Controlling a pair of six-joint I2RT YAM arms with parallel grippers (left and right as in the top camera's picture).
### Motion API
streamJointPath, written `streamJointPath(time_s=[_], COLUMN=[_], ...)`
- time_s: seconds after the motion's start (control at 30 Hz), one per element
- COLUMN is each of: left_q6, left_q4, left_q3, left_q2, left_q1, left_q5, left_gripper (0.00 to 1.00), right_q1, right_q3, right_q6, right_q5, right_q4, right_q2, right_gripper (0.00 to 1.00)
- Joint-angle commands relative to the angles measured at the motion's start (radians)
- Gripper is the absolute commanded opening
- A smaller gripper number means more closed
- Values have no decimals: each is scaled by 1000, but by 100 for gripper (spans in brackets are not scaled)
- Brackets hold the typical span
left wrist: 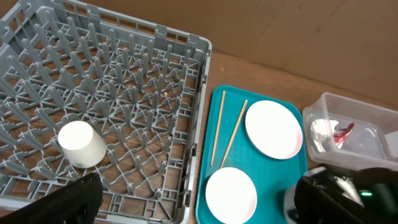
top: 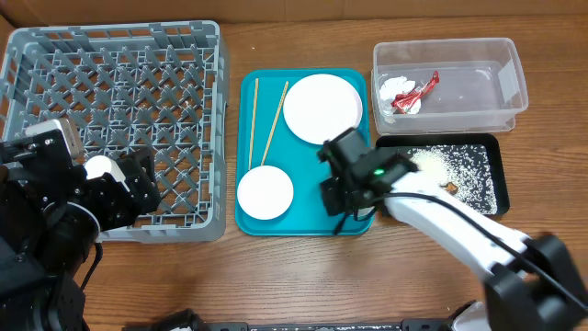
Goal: Sort waste into correct bins and load items into the dishwasher
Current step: 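Tip the rice bowl over the black tray to dump the rice, then return the emptied bowl to the teal tray with the right gripper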
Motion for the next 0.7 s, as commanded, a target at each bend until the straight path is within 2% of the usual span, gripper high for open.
streamJointPath(time_s=[0.0,0.13,0.2,0.23,0.27,0.3,0.33,0.47,0.67], left_q6=[8,-76,-92,-87,-82,-74,-65,-7,-7], left_q4=[19,55,55,53,49,43,38,21,21], left_q3=[-2,-3,-3,-3,-3,-3,-3,-3,-3], left_q2=[3,4,11,20,26,35,45,92,206], left_q1=[-6,-6,-7,-7,-7,-7,-7,-52,-240], left_q5=[15,61,140,210,238,269,283,262,71], left_gripper=[100,100,100,100,100,100,100,99,91], right_q1=[16,16,16,16,16,16,17,17,-33], right_q3=[14,14,14,14,14,15,19,84,250], right_q6=[-31,-51,-64,-74,-87,-98,-102,-100,19], right_q5=[90,78,72,56,42,36,38,44,48], right_q4=[15,39,38,38,39,39,31,-38,-111], right_q2=[24,23,23,23,23,23,22,8,-60], right_gripper=[4,4,4,8,17,40,47,47,47])
